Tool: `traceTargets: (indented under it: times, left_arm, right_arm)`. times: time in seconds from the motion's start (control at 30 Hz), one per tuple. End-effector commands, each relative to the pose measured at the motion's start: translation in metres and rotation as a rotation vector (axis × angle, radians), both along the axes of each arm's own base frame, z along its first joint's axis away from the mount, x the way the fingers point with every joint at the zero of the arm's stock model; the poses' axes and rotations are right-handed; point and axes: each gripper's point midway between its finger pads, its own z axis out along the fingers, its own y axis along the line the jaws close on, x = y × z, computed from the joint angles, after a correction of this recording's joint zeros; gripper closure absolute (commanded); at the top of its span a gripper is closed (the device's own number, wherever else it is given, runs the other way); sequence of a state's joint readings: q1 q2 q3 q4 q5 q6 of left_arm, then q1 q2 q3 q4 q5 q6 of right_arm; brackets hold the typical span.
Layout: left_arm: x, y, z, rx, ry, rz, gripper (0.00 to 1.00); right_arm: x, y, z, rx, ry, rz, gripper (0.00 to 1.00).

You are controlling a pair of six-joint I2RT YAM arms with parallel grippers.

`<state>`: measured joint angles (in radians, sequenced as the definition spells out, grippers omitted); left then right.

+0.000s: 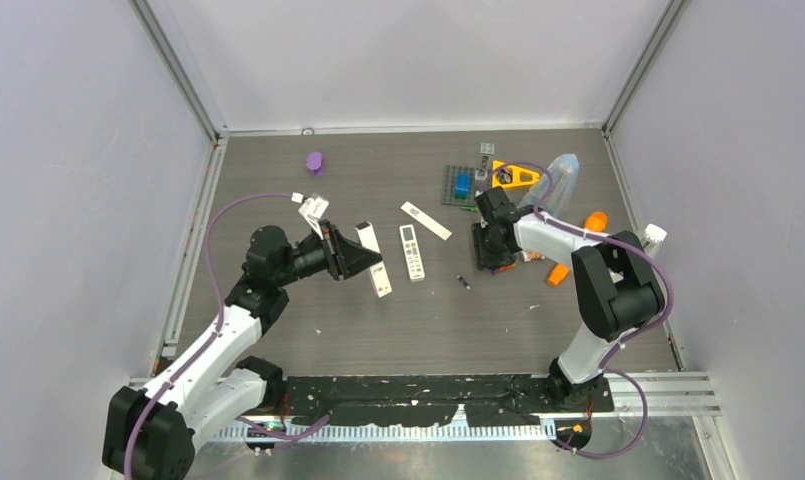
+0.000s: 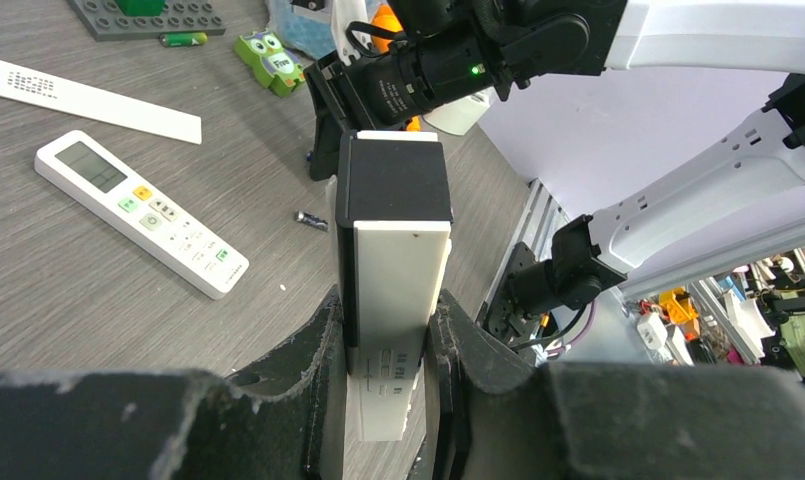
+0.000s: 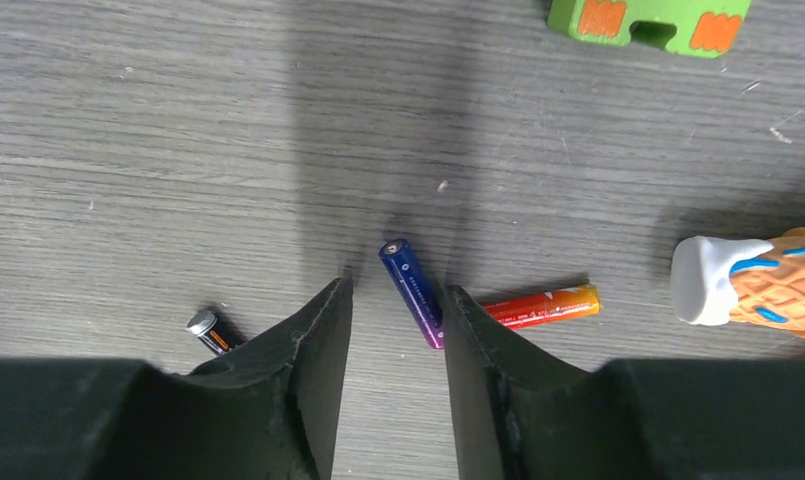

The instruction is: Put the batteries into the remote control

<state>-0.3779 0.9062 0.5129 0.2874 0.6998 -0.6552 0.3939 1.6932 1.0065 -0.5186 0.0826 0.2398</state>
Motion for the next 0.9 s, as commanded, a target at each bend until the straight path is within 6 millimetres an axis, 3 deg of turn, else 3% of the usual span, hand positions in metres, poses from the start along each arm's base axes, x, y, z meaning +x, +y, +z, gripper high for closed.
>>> traceTargets:
  times: [0.0,0.23,0.37,0.5,0.57,0.63,0.7,0.8,0.87]
  left_arm:
    - [0.001,-0.002,0.013,-0.038,-0.048,-0.012,1.0]
    - [0.002,-0.005,0.016,-0.069,-0.031,-0.02,1.0]
    - [0.003,-0.006,0.021,-0.119,-0.017,-0.014,1.0]
    - [0.007,-0.005,0.033,-0.213,0.016,0.023,1.0]
    - [0.009,-0.004,0.042,-0.268,0.029,0.049,1.0]
    - [0.012,-0.001,0.052,-0.327,0.038,0.075,1.0]
    - [0.015,0.0,0.059,-0.381,0.072,0.098,1.0]
    - [0.016,0.001,0.071,-0.457,0.124,0.102,1.0]
    - [0.015,0.002,0.078,-0.499,0.136,0.09,1.0]
  right_arm:
    - [-0.004,0.004,0.004,0.053,0.02,-0.021,0.59]
    - [0.001,0.005,0.0,0.052,0.009,-0.018,0.83]
    - [0.006,0.02,0.02,0.15,-0.071,0.008,0.91]
    - [0.007,0.051,0.076,0.287,-0.218,0.069,0.93]
    - [0.002,0.073,0.118,0.369,-0.322,0.127,0.93]
    - [-0.009,0.097,0.174,0.469,-0.461,0.197,0.93]
    - [-0.029,0.127,0.216,0.557,-0.546,0.288,0.93]
    - [-0.047,0.152,0.264,0.643,-0.644,0.345,0.93]
    - [-0.06,0.167,0.285,0.69,-0.683,0.379,0.93]
